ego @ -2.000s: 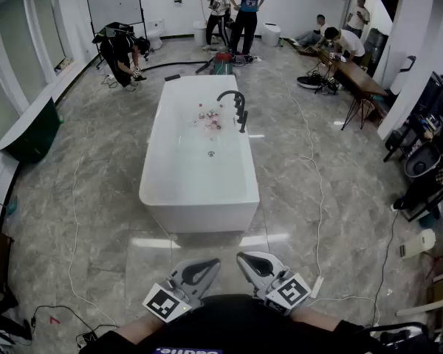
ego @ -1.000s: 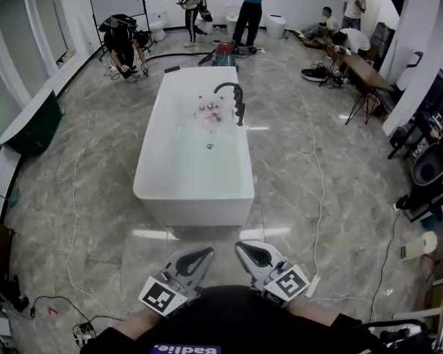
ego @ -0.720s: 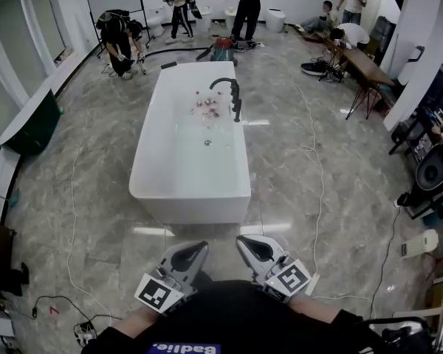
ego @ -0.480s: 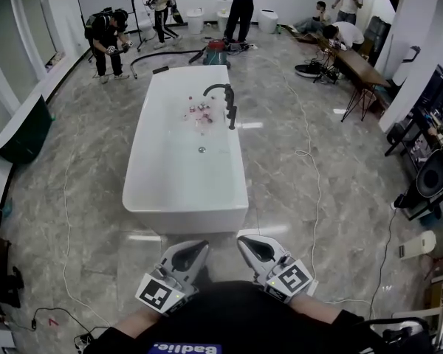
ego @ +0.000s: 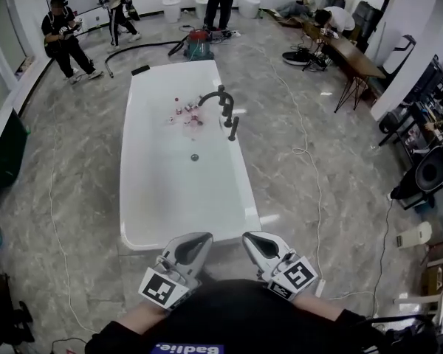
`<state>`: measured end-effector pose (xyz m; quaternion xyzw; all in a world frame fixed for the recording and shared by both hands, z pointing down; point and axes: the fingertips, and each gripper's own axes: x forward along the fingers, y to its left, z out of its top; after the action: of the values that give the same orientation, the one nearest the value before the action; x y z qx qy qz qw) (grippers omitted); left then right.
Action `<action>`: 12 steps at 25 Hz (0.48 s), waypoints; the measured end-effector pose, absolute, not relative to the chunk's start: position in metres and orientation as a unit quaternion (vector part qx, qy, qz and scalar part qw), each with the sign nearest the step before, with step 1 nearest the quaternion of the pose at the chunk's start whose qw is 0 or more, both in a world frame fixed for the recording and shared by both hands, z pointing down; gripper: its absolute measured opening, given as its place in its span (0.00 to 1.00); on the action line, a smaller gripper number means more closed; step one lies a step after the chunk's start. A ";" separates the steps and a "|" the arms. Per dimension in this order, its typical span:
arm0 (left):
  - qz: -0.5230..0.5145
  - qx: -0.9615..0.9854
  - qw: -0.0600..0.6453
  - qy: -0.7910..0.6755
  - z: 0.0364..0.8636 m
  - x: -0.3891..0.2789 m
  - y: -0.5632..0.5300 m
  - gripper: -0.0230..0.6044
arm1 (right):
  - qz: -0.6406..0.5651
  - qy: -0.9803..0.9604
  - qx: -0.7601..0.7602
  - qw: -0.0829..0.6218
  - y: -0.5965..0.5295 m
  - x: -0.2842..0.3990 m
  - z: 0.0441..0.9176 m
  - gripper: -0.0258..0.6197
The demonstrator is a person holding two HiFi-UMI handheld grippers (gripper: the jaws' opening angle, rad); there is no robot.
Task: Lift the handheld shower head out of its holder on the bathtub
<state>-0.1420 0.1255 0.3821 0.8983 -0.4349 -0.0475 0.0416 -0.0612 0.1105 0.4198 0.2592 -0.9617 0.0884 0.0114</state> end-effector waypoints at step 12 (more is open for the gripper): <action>-0.048 0.916 0.058 -0.395 0.396 -0.180 -0.007 0.04 | 0.105 -0.951 0.290 0.026 -0.004 -0.105 0.439 0.04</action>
<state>-0.1799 -0.0072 0.3960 0.9156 -0.3949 -0.0480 0.0581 -0.1049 -0.0037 0.4386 0.2903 -0.9508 0.1051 0.0265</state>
